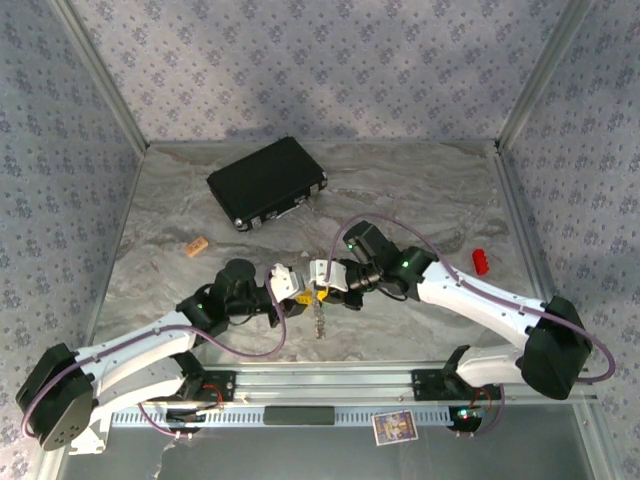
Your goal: Put the keys on the keyring
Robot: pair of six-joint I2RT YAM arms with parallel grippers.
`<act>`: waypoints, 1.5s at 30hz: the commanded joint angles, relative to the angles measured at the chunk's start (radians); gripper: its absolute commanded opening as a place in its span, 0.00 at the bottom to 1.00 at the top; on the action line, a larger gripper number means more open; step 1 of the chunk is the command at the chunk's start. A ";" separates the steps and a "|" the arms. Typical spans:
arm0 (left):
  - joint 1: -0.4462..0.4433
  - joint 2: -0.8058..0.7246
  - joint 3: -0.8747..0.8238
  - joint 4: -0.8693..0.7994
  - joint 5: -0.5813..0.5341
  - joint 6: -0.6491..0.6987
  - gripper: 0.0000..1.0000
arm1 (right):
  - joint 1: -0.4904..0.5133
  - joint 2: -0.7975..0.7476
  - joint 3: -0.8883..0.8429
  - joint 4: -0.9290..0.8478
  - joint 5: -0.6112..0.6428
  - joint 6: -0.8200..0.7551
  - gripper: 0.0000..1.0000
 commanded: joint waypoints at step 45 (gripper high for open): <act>-0.001 -0.057 -0.033 0.082 -0.042 -0.045 0.24 | -0.096 -0.039 -0.111 0.180 -0.193 0.117 0.00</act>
